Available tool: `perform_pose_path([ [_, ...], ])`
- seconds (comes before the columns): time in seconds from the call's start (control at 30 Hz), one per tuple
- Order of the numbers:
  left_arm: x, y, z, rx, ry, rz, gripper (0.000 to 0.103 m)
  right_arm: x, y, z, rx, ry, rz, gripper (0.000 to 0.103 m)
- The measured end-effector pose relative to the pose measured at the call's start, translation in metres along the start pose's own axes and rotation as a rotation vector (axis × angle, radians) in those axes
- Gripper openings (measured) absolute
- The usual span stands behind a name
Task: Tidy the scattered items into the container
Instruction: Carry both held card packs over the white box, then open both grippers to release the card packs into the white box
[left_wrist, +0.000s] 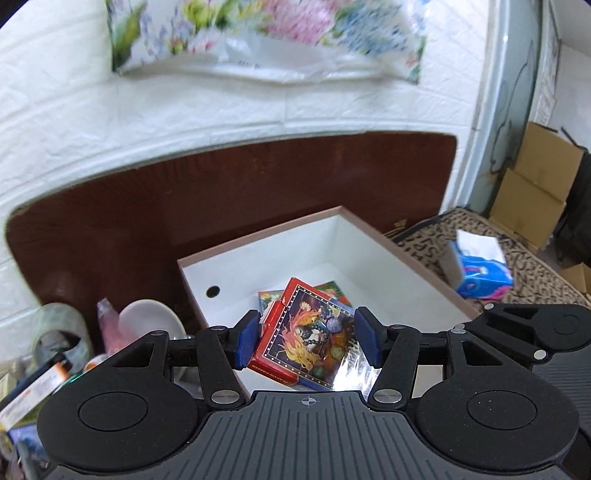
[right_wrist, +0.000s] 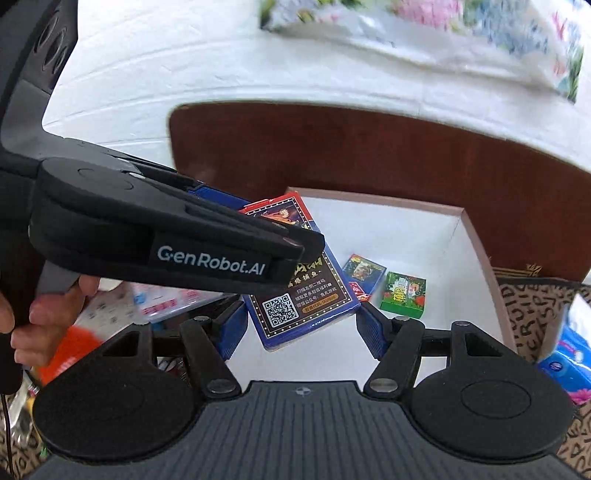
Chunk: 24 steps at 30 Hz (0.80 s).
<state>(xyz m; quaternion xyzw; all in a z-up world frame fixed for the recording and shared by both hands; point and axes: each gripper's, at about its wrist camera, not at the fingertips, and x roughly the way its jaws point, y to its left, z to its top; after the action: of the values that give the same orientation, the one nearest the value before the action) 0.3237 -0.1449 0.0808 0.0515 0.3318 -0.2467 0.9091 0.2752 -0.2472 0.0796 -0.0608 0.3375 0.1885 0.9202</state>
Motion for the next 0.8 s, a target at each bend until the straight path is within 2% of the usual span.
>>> perform_pose_path([
  [0.23, 0.066, 0.033, 0.014, -0.031, 0.038, 0.03, 0.057, 0.063, -0.018, 0.017, 0.081, 0.072, 0.018, 0.07],
  [0.47, 0.113, 0.054, 0.021, -0.036, 0.083, 0.057, 0.057, 0.114, -0.034, 0.027, 0.159, 0.131, 0.031, 0.07],
  [0.8, 0.145, 0.065, 0.018, -0.027, 0.106, 0.096, 0.056, 0.15, -0.041, 0.019, 0.195, 0.178, 0.033, 0.07],
])
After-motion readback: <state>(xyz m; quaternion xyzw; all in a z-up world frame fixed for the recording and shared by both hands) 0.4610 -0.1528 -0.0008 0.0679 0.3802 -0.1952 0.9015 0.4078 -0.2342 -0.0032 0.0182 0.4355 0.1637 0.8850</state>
